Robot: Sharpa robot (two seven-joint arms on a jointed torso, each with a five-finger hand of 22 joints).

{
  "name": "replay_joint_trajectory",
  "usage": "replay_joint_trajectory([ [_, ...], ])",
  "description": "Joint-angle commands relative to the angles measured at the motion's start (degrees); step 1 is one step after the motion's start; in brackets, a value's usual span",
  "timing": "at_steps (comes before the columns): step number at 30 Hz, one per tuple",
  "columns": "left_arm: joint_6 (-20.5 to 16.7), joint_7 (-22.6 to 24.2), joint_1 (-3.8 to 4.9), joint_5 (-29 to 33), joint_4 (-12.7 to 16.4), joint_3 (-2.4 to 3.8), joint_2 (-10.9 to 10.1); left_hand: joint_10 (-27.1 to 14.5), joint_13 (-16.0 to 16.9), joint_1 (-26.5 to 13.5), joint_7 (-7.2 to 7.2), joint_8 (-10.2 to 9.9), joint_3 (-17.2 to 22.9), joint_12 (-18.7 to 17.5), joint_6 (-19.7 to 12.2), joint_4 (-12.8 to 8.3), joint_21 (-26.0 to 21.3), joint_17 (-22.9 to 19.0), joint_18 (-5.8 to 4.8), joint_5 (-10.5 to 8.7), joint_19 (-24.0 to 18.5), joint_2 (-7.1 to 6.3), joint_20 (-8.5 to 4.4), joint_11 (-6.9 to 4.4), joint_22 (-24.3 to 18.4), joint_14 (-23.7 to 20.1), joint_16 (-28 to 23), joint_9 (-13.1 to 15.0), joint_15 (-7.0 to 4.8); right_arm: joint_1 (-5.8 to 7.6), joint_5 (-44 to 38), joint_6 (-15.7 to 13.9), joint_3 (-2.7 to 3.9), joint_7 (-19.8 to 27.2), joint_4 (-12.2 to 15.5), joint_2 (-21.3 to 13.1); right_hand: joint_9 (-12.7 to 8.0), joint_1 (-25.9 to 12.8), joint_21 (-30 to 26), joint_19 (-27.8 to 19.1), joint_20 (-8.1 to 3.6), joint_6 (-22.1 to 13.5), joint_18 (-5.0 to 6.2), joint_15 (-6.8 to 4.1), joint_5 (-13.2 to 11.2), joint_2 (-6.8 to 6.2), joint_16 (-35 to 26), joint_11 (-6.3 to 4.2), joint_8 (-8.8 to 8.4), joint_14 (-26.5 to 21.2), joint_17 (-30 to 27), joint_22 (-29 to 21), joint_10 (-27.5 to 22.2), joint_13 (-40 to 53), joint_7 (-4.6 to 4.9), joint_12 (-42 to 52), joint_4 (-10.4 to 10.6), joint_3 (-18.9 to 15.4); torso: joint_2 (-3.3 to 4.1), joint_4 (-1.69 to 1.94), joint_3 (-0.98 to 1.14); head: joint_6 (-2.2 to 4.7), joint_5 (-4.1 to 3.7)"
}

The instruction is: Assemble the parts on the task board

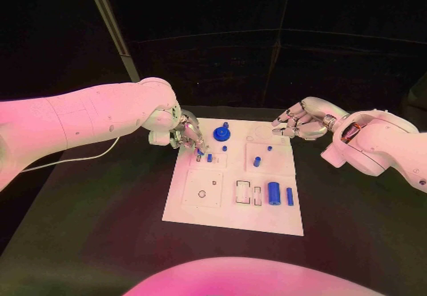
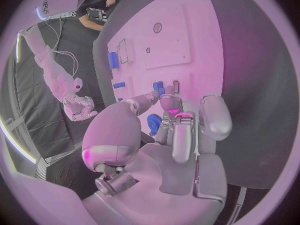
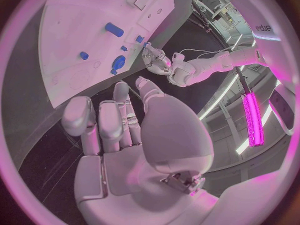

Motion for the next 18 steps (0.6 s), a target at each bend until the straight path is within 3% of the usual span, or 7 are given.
replay_joint_trajectory([
  [1, 1.81, -0.56, 0.16, -3.14, -0.23, -0.01, 0.53, 0.97, 0.19, -0.69, -0.24, 0.42, 8.46, 0.44, 0.44, -8.88, 0.49, 13.32, -0.93, 1.11, 0.19, 0.09, -0.29, -0.49, 0.2, 5.64, 0.27, 0.29, 0.12, 0.11, 0.2, -0.15, 0.02, 0.62, 0.13, 0.11, -0.08, 0.12, -0.21, -0.35, -0.04, -0.4, 0.99, -0.22, 0.3, -0.2, -0.34, -0.17, 0.39, 0.65, -0.02, -0.05, -0.41, -0.06, -0.14, -0.13, 0.26, -0.01, 0.02, -0.04, -0.03, -0.08, 0.05],
  [11, 3.6, -0.63, 0.19, -8.41, -0.82, -0.14, 1.98, 2.0, 1.29, -1.7, -0.55, 0.56, 8.39, 1.11, 1.12, -10.5, 1.22, 14.49, -1.13, 4.92, 0.66, -0.33, -0.48, -0.78, 1.05, 5.9, 0.8, 1.46, -0.09, 0.11, 0.2, -0.25, 0.02, 0.67, 0.08, 0.18, -0.08, 0.12, -0.21, -0.35, -0.04, -0.4, 0.99, -0.22, 0.3, -0.2, -0.34, -0.17, 0.39, 0.65, -0.02, -0.05, -0.41, -0.06, -0.14, -0.13, 0.26, -0.01, -0.01, 0.04, -0.02, -0.25, 0.15],
  [18, 4.4, -0.67, 0.2, -10.1, -1.19, -0.53, 2.74, 2.22, 1.49, -1.83, -0.6, 0.53, 8.26, 1.22, 1.27, -10.63, 1.31, 14.8, -1.15, 5.53, 0.72, -0.41, -0.51, -0.83, 1.17, 5.98, 0.95, 1.67, -0.12, 0.11, 0.2, -0.28, 0.02, 0.71, 0.04, 0.28, -0.08, 0.12, -0.21, -0.35, -0.04, -0.4, 0.99, -0.22, 0.3, -0.2, -0.34, -0.17, 0.39, 0.65, -0.02, -0.05, -0.41, -0.06, -0.14, -0.13, 0.26, -0.01, 0.0, -0.04, -0.04, -0.34, 0.24],
])
